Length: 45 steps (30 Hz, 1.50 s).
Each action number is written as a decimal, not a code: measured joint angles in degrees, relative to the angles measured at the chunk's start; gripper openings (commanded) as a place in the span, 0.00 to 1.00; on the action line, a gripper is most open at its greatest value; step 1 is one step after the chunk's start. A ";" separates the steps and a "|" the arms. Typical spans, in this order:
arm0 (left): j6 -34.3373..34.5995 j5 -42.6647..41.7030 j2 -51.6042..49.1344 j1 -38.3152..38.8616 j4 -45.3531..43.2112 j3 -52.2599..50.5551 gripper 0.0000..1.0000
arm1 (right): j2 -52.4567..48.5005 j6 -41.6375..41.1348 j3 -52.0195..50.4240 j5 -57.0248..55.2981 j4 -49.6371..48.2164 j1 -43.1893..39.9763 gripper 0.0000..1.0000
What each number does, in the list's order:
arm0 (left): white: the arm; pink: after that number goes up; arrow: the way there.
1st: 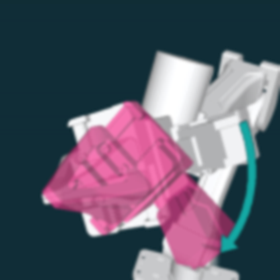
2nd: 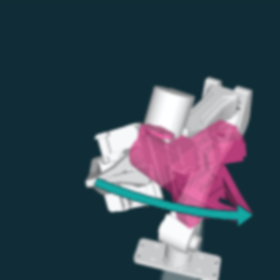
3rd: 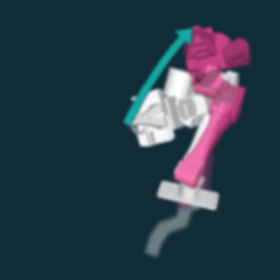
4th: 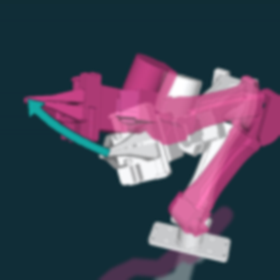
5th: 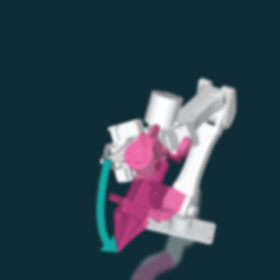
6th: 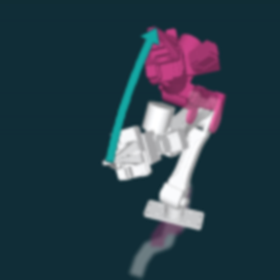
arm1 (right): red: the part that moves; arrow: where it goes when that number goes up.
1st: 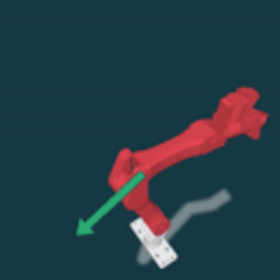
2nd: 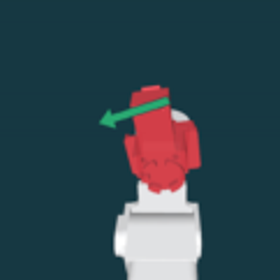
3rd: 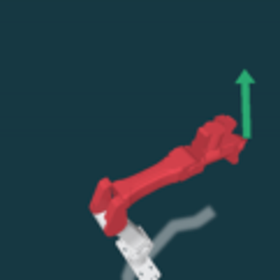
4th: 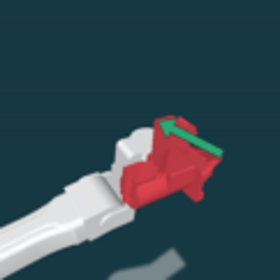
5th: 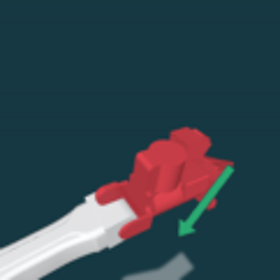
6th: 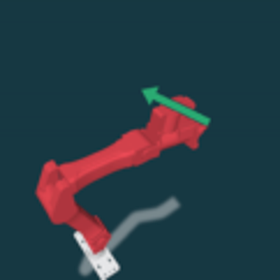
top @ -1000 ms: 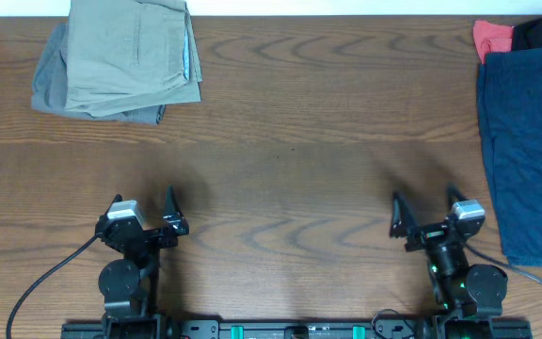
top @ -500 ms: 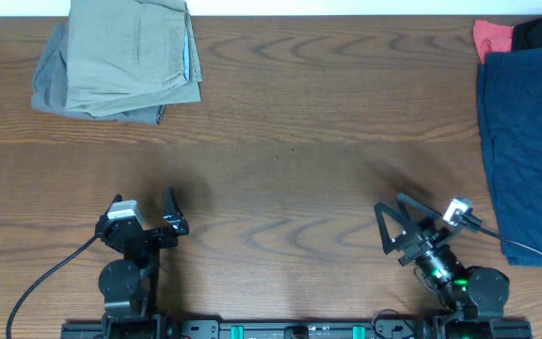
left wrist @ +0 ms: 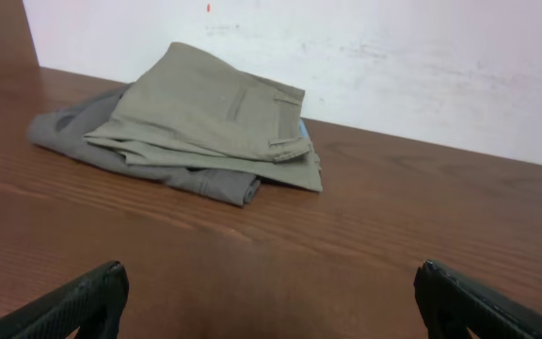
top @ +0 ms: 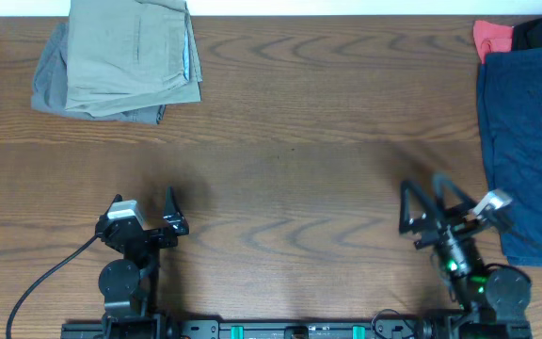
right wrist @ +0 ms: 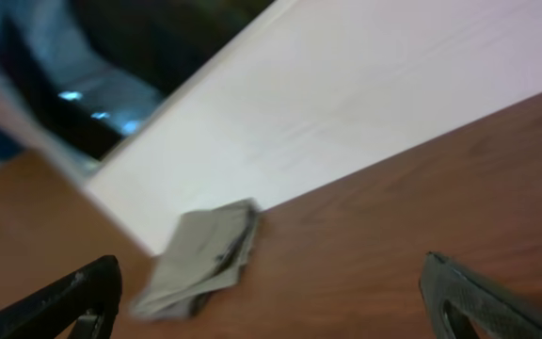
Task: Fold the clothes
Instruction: 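Reach the right gripper to the navy shorts on the right pile and grasp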
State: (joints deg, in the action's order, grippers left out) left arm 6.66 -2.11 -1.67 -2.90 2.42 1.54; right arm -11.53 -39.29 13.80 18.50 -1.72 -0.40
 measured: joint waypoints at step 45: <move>0.02 0.20 -0.17 0.00 0.00 0.00 0.98 | -113.52 57.53 75.49 -51.89 18.27 -8.13 0.99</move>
State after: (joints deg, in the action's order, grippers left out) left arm 6.68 -1.91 -1.85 -2.90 2.42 1.54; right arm -125.05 18.24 89.30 -33.39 16.56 -8.54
